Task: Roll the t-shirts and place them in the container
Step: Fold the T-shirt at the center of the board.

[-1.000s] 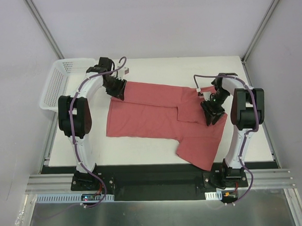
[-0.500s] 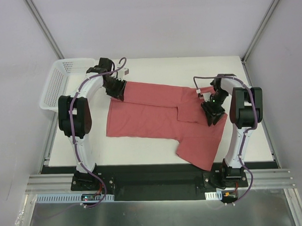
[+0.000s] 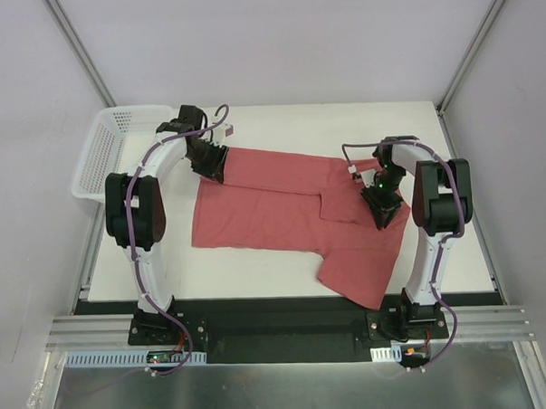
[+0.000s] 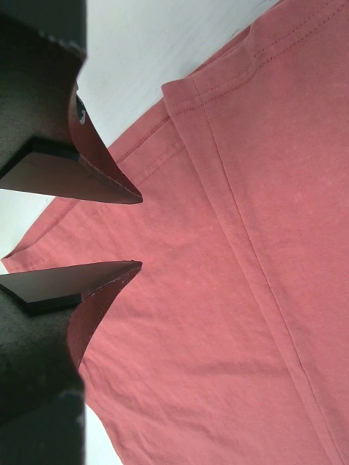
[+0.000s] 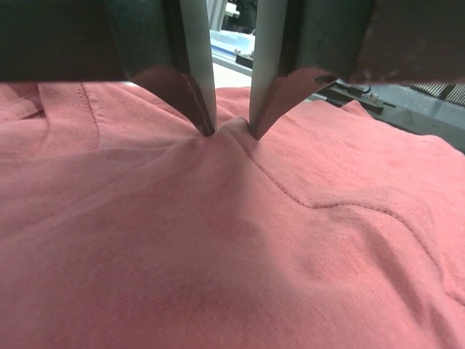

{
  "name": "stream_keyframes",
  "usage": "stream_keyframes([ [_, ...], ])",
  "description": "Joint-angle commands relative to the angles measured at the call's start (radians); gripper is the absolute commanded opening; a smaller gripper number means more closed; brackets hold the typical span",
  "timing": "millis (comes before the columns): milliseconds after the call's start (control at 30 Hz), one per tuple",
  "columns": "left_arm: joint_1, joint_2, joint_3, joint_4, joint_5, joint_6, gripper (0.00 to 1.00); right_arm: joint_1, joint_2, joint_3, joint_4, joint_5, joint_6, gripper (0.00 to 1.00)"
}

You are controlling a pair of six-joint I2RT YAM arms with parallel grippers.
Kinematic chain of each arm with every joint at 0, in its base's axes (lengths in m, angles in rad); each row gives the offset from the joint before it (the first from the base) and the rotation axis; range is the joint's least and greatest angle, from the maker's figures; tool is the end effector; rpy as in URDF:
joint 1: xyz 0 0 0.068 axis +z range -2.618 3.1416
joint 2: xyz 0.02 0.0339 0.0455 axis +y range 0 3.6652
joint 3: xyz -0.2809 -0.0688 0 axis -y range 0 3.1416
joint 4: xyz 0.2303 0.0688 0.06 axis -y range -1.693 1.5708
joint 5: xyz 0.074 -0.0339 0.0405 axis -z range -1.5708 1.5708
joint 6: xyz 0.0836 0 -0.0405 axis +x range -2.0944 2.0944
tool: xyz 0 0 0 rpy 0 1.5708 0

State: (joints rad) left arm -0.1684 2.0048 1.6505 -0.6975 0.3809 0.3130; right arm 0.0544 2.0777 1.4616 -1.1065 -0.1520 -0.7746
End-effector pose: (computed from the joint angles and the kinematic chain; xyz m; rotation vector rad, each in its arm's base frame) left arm 0.4386 -0.1061 0.2131 0.7389 2.4595 -0.4440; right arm 0.3541 0.0320 0.1201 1.2077 -2.7885 -0.2980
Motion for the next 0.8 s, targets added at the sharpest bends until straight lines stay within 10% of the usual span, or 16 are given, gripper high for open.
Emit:
stream_keyframes([
  [0, 0.003, -0.064, -0.011, -0.023, -0.017, 0.017, 0.37, 0.004, -0.071, 0.0, 0.004, 0.052, 0.011, 0.27],
  [467, 0.003, -0.061, 0.003, -0.023, -0.007, 0.018, 0.38, 0.015, -0.105, 0.034, -0.021, 0.101, 0.031, 0.01],
  [767, 0.003, -0.054, 0.014, -0.023, 0.003, 0.015, 0.38, 0.068, -0.191, 0.005, -0.113, 0.045, 0.107, 0.01],
])
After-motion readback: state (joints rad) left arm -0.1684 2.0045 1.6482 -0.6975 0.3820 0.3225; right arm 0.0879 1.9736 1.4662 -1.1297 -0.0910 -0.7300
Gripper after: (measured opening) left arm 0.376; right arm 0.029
